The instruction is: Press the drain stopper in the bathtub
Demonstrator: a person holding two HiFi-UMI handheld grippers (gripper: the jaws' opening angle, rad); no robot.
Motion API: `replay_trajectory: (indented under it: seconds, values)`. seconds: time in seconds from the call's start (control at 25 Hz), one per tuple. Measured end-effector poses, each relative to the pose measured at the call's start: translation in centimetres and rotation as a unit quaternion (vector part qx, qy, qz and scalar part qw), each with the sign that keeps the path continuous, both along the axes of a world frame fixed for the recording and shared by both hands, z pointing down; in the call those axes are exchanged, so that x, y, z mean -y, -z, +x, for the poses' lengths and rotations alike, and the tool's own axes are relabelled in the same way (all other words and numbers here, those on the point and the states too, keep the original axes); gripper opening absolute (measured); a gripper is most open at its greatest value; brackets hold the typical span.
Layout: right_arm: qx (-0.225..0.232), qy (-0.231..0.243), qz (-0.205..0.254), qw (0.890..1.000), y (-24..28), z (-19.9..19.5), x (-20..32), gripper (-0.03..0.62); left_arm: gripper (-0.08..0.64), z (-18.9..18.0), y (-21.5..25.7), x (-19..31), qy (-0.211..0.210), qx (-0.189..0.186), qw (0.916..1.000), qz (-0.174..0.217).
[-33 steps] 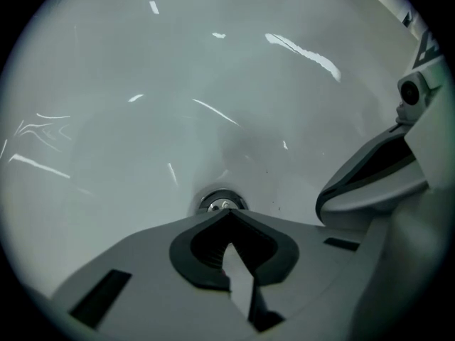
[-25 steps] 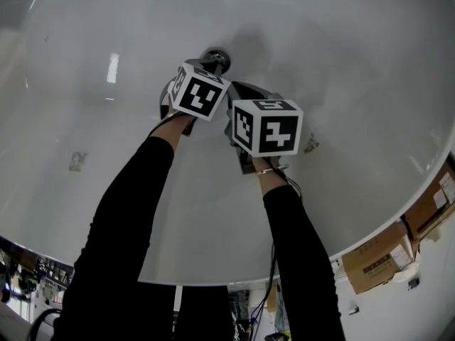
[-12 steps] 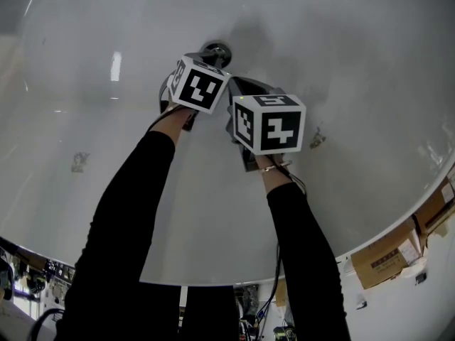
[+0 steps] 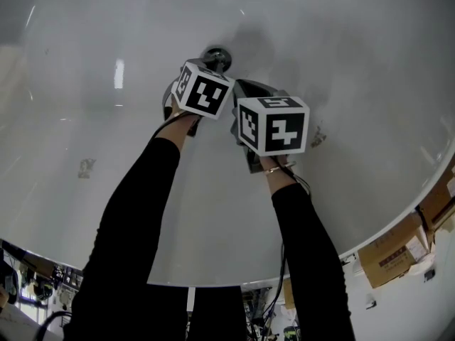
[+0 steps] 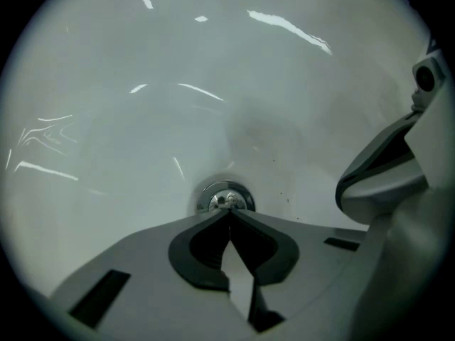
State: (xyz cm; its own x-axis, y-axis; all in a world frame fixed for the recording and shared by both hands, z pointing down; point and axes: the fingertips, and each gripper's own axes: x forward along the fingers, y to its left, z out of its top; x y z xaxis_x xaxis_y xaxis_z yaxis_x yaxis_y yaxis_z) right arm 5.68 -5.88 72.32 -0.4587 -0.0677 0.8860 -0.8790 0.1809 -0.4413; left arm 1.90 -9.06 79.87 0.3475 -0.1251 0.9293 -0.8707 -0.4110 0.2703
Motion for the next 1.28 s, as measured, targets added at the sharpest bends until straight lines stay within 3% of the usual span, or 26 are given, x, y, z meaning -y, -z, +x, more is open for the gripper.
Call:
replay_trajectory:
  seconds: [0.36,1.28]
  values:
    - [-0.004,-0.002,0.004,1.000,0.6,-0.1,0.3,0.001,0.005,-0.4,1.3,-0.3,0.002,-0.015,0.9999,0.006]
    - [-0.006,0.001,0.040,0.999,6.9,-1.5,2.1,0.000,0.005,-2.1,11.1,1.5,0.005,-0.032,0.9985,0.043]
